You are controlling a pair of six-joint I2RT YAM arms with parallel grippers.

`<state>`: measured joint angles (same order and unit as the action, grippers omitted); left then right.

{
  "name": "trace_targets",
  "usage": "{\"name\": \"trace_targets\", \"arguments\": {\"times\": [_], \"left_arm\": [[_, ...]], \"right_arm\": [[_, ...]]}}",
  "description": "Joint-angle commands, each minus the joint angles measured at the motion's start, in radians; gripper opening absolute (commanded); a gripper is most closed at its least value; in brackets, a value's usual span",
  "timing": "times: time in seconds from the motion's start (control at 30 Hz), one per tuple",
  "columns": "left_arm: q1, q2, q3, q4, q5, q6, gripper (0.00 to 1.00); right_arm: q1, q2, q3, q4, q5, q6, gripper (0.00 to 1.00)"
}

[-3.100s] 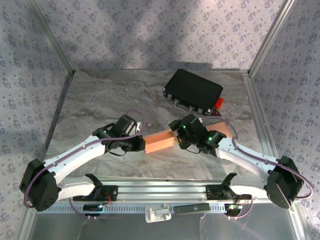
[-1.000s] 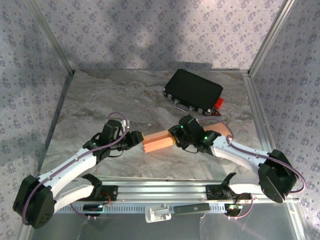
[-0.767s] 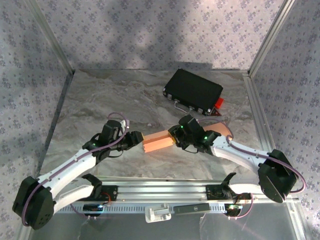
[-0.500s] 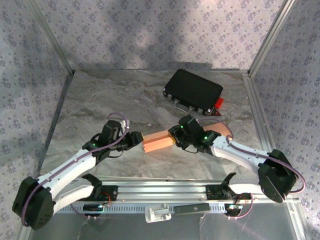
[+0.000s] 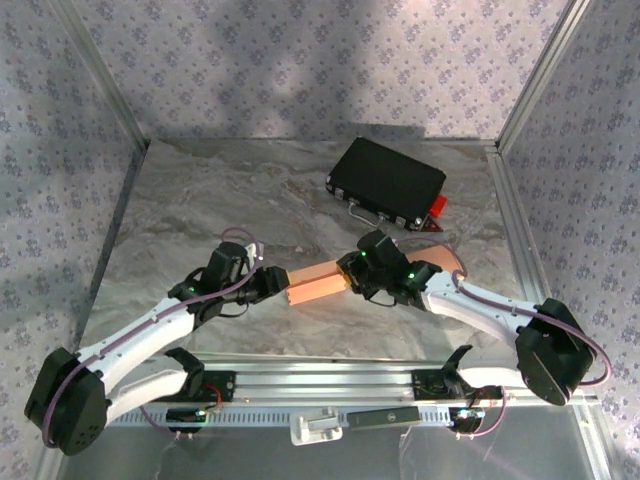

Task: Fold the paper box

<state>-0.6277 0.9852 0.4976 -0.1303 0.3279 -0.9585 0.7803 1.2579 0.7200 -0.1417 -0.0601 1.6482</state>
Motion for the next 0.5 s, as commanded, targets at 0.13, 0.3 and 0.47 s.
{"name": "trace_targets", "arguments": {"times": [0.13,0.3,0.47], "left_arm": [[-0.017,0.016,0.009,-0.031,-0.012,0.035,0.4],[-0.022,0.022,0.003,-0.035,-0.022,0.041,0.33],[-0.024,0.021,-0.005,-0.04,-0.033,0.046,0.3]], "right_arm": [[-0.002,0.012,-0.034,-0.055,0.006,-0.005,0.29],[-0.002,0.011,-0.041,-0.06,0.008,-0.005,0.28],[-0.002,0.01,-0.046,-0.065,0.011,-0.005,0.27]]}}
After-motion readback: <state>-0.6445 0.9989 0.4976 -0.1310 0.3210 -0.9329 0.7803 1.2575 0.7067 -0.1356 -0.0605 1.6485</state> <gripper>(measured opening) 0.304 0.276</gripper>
